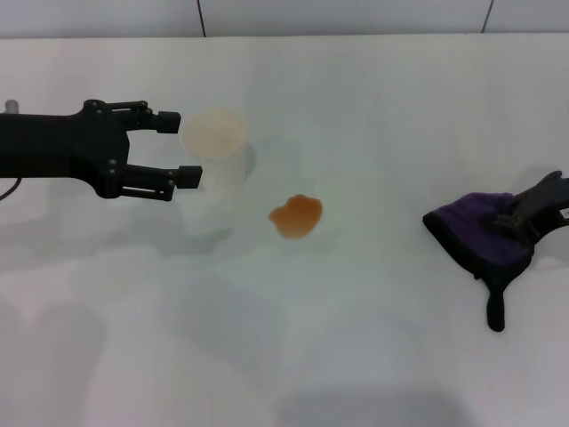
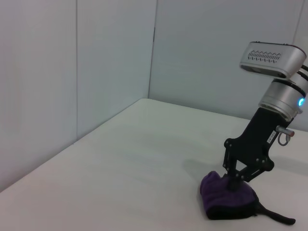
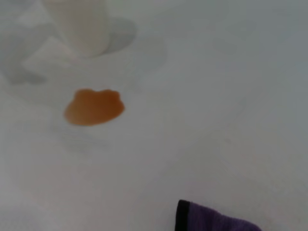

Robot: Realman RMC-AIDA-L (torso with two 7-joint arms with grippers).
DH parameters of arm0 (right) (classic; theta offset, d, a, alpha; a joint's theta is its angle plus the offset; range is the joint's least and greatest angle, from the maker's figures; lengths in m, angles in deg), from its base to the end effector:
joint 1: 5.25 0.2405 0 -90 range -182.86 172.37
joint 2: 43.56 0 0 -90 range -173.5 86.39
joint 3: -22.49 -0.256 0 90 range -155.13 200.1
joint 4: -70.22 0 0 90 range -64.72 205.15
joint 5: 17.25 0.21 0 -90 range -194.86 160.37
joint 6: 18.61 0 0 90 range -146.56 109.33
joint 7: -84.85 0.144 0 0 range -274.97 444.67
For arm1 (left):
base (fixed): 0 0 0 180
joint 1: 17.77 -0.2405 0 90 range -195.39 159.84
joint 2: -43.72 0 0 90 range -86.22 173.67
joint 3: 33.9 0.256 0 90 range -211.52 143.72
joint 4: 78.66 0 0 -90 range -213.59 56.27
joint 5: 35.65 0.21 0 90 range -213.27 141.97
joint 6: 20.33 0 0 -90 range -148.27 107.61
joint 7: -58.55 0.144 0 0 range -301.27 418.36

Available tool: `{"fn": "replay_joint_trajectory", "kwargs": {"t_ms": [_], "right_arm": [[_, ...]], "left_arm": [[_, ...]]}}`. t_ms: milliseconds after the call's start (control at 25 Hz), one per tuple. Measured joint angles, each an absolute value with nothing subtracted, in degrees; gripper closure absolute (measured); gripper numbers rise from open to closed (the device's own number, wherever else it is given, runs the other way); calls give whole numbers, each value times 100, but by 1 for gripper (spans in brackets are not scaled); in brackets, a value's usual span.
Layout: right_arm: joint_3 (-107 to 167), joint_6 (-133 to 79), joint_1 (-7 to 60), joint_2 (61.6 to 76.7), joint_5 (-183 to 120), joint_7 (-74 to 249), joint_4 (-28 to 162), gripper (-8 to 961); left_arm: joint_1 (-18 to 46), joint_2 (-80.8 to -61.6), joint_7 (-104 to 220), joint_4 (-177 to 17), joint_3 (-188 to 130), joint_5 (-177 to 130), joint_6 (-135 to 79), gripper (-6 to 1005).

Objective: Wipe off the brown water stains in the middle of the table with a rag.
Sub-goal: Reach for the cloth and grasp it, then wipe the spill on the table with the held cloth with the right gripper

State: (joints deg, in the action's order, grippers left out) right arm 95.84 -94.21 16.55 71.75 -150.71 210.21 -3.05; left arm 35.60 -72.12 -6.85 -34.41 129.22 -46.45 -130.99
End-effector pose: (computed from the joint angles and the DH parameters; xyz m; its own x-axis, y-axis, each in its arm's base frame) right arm 0.2518 0.3464 0.0277 0.8202 -0.5719 -0.0091 -0.5182 -0.7362 -0.4352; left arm -0.2387 0.3536 0.0596 0.8895 0.2145 0.4035 0.2956 -0.9435 -0.1498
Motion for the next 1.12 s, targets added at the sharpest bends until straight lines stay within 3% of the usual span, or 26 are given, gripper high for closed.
{"fn": "replay_joint_trajectory", "kwargs": {"t_ms": [520, 1120], "right_arm": [[10071, -9584, 1885, 7184, -14502, 21306, -648, 877], [11046, -9521, 3356, 7230, -14411, 21886, -155, 881]], "left_arm": [[3546, -7211, -648, -3426, 12922, -4692, -13126, 119], [3630, -7321, -641, -3052, 12922, -4714, -13191, 120]]}}
